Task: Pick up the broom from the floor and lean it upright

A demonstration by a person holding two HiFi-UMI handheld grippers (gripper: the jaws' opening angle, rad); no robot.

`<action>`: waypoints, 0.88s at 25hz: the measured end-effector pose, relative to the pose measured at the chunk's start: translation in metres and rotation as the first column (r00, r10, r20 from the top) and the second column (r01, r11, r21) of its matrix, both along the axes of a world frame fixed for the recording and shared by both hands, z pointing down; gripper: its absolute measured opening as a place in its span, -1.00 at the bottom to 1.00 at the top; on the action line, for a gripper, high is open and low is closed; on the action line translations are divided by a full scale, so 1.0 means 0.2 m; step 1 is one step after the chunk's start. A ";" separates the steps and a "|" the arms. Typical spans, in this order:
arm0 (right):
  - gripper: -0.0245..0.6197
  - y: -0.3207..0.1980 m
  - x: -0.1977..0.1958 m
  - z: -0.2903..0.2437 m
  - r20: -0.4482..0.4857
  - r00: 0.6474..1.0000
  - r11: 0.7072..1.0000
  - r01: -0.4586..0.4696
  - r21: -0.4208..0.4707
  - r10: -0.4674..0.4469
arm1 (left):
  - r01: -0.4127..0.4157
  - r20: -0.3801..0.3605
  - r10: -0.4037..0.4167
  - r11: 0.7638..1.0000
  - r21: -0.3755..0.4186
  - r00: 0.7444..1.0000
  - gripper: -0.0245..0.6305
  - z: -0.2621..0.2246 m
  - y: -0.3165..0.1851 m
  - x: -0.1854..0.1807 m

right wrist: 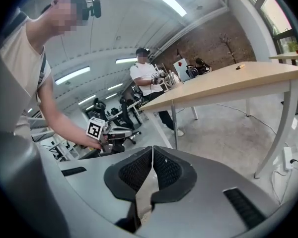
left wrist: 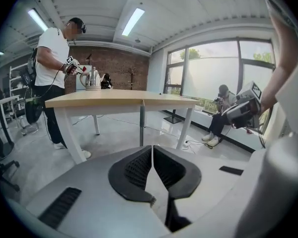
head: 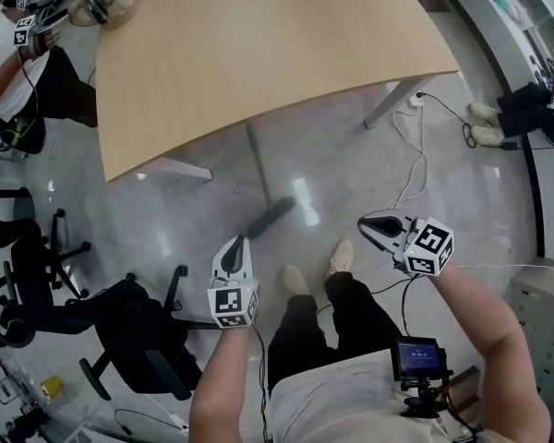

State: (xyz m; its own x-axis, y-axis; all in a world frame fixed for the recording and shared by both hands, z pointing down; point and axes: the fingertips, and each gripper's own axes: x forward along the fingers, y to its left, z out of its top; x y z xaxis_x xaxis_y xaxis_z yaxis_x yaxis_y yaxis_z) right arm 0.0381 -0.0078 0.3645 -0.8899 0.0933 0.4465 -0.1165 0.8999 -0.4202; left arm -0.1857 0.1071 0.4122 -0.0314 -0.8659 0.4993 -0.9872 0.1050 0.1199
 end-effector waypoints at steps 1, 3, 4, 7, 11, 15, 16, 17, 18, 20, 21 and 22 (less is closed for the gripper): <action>-0.86 0.03 0.02 -0.04 0.003 1.000 1.000 -0.003 0.001 0.003 | -0.013 -0.008 0.013 1.000 0.003 1.000 -0.87 -0.05 0.04 0.02; -0.86 0.08 0.05 -0.12 0.008 1.000 1.000 -0.019 0.003 0.019 | -0.038 -0.026 0.038 0.999 0.013 0.999 -0.88 -0.15 0.10 0.06; -0.86 0.10 0.07 -0.17 0.013 0.999 0.999 -0.033 0.003 0.033 | -0.050 -0.036 0.050 0.999 0.020 0.998 -0.88 -0.20 0.14 0.08; -0.86 0.13 0.09 -0.29 0.035 0.997 0.997 -0.073 0.002 0.073 | -0.082 -0.069 0.085 0.996 0.041 0.994 -0.88 -0.35 0.23 0.15; -0.86 0.18 0.08 -0.43 0.066 0.994 0.997 -0.083 0.006 0.083 | -0.115 -0.088 0.120 0.991 0.061 0.989 -0.88 -0.50 0.31 0.20; -0.86 0.24 0.04 -0.53 0.087 0.993 0.997 -0.077 0.018 0.075 | -0.121 -0.095 0.129 0.989 0.086 0.987 -0.88 -0.62 0.37 0.21; -0.86 0.25 0.03 -0.56 0.096 0.992 0.996 -0.081 0.021 0.079 | -0.113 -0.098 0.122 0.989 0.094 0.988 -0.88 -0.65 0.38 0.20; -0.86 0.27 0.02 -0.59 0.108 0.991 0.996 -0.088 0.022 0.085 | -0.100 -0.103 0.110 0.990 0.103 0.989 -0.88 -0.68 0.39 0.19; -0.86 0.28 0.01 -0.62 0.120 0.989 0.995 -0.095 0.024 0.092 | -0.084 -0.111 0.096 0.990 0.114 0.989 -0.88 -0.71 0.40 0.18; -0.86 0.30 -0.02 -0.67 0.143 0.985 0.994 -0.106 0.033 0.101 | -0.060 -0.118 0.076 0.989 0.133 0.990 -0.88 -0.76 0.42 0.14; -0.87 0.30 -0.04 -0.70 0.156 0.982 0.993 -0.112 0.039 0.105 | -0.056 -0.115 0.073 0.988 0.141 0.991 -0.88 -0.79 0.42 0.12; -0.86 0.31 -0.05 -0.72 0.169 0.980 0.992 -0.117 0.047 0.108 | -0.057 -0.111 0.073 0.988 0.147 0.991 -0.88 -0.81 0.42 0.11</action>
